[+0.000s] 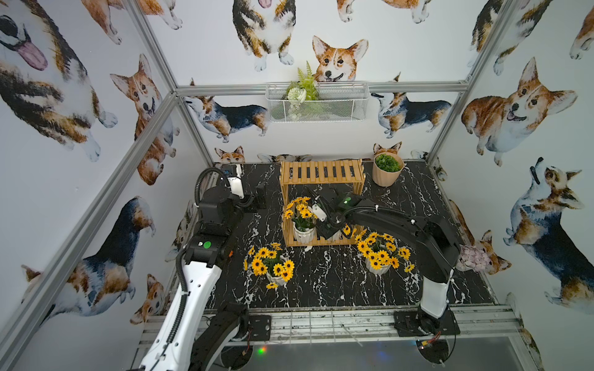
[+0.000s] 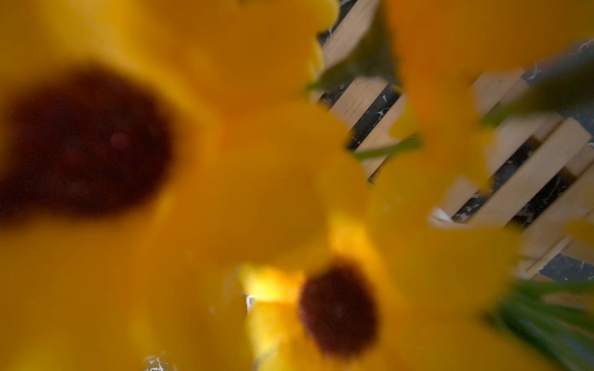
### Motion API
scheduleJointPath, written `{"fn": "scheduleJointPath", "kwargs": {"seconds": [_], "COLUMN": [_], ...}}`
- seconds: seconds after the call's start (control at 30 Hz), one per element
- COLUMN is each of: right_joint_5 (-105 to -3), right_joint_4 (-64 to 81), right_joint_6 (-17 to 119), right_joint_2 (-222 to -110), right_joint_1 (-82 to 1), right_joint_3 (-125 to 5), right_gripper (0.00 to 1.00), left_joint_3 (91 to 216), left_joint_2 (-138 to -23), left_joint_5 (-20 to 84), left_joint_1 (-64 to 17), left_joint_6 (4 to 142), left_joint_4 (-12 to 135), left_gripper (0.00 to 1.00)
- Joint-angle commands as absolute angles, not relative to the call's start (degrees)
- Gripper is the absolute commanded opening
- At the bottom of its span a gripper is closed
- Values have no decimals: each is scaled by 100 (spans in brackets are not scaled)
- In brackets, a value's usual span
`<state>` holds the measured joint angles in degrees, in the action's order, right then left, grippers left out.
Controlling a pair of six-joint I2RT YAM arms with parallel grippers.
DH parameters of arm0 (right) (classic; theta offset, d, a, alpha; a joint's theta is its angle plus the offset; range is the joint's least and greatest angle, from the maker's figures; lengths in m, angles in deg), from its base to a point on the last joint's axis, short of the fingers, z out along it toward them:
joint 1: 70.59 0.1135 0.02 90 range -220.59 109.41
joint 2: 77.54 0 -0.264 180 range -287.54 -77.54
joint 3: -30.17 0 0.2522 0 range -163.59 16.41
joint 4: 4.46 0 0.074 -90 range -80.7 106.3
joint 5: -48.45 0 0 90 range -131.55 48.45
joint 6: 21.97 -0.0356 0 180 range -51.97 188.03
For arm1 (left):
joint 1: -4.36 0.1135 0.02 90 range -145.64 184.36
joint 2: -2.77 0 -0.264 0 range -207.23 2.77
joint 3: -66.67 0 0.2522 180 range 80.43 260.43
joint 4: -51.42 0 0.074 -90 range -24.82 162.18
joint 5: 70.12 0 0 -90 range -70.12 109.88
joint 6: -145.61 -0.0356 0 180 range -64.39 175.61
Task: Take the sunflower pots off the shelves
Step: Pick up the sunflower pot from the shelf.
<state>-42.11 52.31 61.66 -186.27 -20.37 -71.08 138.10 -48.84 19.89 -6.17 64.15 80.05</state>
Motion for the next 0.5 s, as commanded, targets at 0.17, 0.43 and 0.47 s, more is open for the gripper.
{"fn": "scheduleJointPath", "kwargs": {"seconds": [0.17, 0.43, 0.47], "right_joint_5": [-4249, -4209, -4212], "right_joint_4": [5382, 5439, 5439], "right_joint_6": [6282, 6343, 6354], "right_joint_2": [-18692, -18689, -18684], "right_joint_1": [-2032, -2034, -2036], "right_joint_3": [-7153, -7177, -7179], "right_gripper": [33, 19, 17], "left_joint_3": [13769, 13765, 13760], "left_joint_2": [-4830, -4805, -4802], "left_joint_5": [1873, 1852, 1848], "left_joint_1": [-610, -610, -614], "left_joint_6": [6361, 6361, 6357], "left_joint_4": [7841, 7839, 7845], "left_gripper": [100, 100, 100]}}
